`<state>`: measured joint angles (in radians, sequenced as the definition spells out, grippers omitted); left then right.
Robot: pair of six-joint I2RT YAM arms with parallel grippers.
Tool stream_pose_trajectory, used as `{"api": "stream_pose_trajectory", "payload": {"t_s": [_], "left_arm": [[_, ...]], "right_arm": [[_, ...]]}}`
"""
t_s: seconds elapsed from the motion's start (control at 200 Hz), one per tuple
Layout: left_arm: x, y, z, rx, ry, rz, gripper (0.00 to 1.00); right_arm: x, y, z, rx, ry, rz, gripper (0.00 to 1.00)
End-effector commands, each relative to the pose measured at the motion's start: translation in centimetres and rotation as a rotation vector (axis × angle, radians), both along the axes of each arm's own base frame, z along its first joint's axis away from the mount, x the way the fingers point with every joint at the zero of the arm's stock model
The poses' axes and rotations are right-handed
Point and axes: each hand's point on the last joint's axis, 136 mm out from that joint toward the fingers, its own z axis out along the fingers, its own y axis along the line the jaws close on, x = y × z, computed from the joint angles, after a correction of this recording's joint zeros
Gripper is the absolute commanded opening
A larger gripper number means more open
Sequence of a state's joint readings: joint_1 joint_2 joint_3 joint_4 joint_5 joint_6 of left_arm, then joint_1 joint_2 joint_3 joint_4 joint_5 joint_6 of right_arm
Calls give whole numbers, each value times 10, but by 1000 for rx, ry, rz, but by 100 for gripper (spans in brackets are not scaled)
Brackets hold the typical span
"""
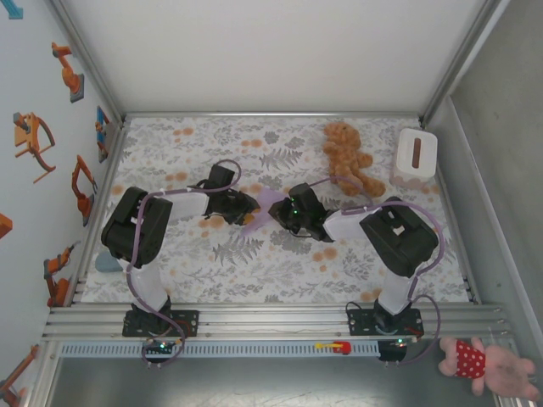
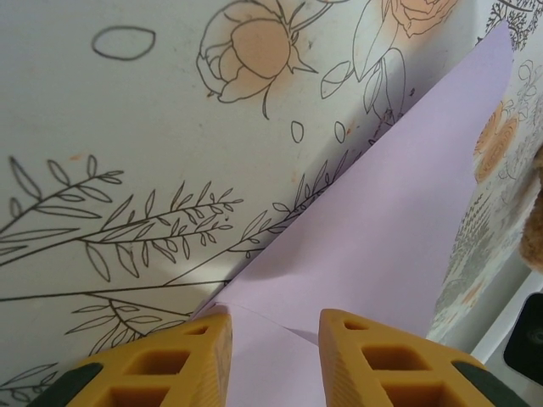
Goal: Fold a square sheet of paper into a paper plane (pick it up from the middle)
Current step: Fold the wing for the fifth time at the center of the table.
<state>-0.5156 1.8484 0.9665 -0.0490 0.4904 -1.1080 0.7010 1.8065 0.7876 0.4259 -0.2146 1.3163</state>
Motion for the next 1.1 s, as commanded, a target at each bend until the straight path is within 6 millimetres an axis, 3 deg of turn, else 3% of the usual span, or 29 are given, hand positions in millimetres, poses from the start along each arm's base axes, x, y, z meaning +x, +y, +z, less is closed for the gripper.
{"api": "stream_pose_trajectory", "payload": {"t_s": [0.0, 0.2, 0.401, 0.656, 0.896, 1.097], "left_arm": [[-13, 13, -8, 67, 37, -10, 34], [-9, 9, 1, 52, 1, -33, 35], [-3, 9, 29, 72, -150, -110, 37], [-18, 26, 52, 256, -357, -284, 54], [-34, 21, 60, 402, -539, -468, 69], [-43, 3, 53, 466, -625, -606, 70]], "right_arm": [[6, -8, -6, -4, 12, -52, 19], [8, -9, -4, 2, 13, -60, 8], [10, -11, 6, 6, -12, -69, 1], [12, -17, 25, 44, -28, -85, 0], [9, -23, 29, 57, 8, -86, 0], [6, -31, 33, 55, 32, -96, 0]]}}
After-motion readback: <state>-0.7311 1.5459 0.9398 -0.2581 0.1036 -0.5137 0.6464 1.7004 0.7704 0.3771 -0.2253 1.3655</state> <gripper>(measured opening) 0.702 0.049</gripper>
